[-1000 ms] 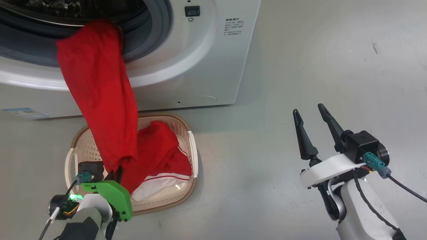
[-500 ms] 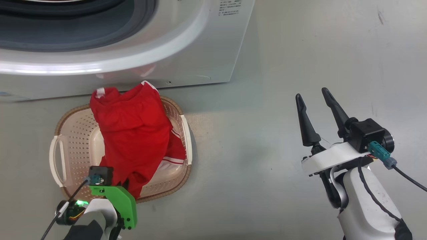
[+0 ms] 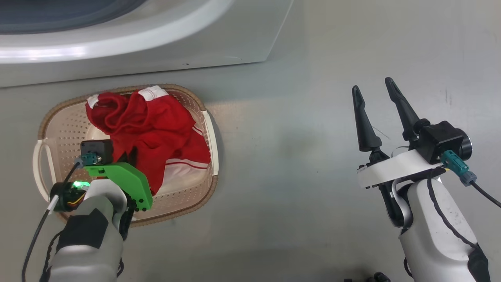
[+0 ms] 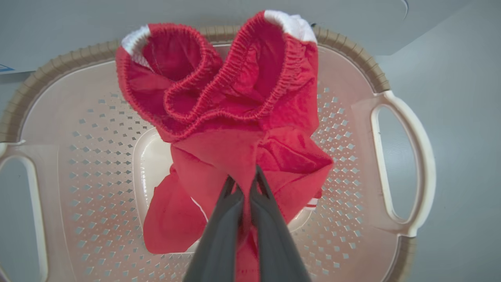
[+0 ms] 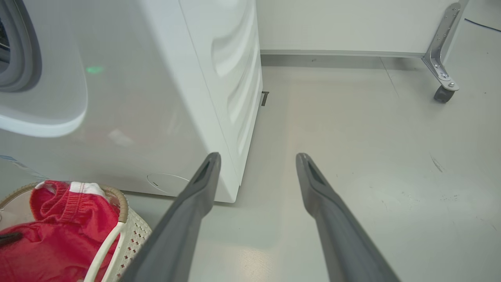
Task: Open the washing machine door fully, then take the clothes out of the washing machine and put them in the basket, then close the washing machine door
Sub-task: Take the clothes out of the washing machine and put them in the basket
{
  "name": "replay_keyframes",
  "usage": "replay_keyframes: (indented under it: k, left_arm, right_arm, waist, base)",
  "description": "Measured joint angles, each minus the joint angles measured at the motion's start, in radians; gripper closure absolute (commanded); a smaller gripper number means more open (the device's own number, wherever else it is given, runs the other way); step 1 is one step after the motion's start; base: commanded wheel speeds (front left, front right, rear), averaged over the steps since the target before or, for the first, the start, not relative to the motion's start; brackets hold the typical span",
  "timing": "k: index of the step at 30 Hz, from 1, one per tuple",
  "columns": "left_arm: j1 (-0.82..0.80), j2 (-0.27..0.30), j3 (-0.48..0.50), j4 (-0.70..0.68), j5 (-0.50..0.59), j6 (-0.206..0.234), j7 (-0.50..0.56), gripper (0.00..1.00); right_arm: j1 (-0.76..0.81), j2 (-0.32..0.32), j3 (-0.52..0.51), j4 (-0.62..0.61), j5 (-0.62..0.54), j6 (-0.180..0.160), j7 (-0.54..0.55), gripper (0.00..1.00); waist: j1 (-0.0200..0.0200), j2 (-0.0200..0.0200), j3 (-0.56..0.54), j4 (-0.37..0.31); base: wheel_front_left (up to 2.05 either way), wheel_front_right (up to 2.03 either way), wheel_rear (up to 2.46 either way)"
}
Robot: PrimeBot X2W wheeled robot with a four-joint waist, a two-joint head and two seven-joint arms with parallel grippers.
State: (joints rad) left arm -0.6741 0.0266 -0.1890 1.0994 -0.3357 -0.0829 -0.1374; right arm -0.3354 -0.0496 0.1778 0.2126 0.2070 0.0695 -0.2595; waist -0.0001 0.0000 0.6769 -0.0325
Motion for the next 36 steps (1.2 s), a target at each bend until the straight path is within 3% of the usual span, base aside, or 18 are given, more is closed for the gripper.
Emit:
replay_keyframes:
  k: [3,4,5,6,16,28,36]
  left_arm:
    - [-0.023,0.02,0.003,0.005,0.002,0.009,-0.001,1.0]
    - [-0.033,0.029,0.006,0.005,0.003,0.013,-0.008,0.74]
    - [-0.044,0.037,0.007,0.004,0.003,0.017,-0.016,0.06]
    - [-0.055,0.041,0.01,0.004,0.003,0.017,-0.022,0.0]
    - [-0.069,0.028,0.009,0.042,0.01,0.025,-0.068,0.0]
    - [-0.013,0.024,0.021,0.059,0.001,0.025,-0.103,0.0]
    - [0.021,0.021,0.023,-0.006,0.001,0.015,-0.112,0.0]
  right_arm:
    - [-0.012,0.0,0.0,-0.009,-0.002,0.0,0.0,0.0]
    - [-0.014,0.0,-0.001,-0.011,-0.006,0.0,0.0,0.0]
    - [-0.017,0.0,-0.002,-0.013,-0.007,0.0,0.0,0.0]
    - [-0.021,0.0,-0.005,-0.014,-0.007,0.0,0.0,0.0]
    - [-0.044,-0.001,-0.034,-0.012,-0.008,0.0,0.0,0.0]
    - [-0.046,-0.001,-0.035,0.023,-0.006,0.011,0.0,0.0]
    - [-0.038,-0.001,-0.044,0.043,0.004,0.012,0.0,0.0]
  waist:
    - [0.0001,0.0,0.032,-0.005]
    - [0.0,0.0,0.042,-0.007]
    - [0.0,0.0,0.053,-0.009]
    - [0.0,0.0,0.063,-0.011]
    - [0.0001,0.0,0.09,-0.012]
    - [0.0001,0.0,-0.009,0.011]
    - [0.0001,0.0,-0.098,0.023]
  base:
    - [0.0,0.0,0.0]
    - [0.0,0.0,0.0]
    - [0.0,0.0,0.0]
    - [0.0,0.0,0.0]
    - [0.0,0.0,0.0]
    - [0.0,0.0,0.0]
    - [0.0,0.0,0.0]
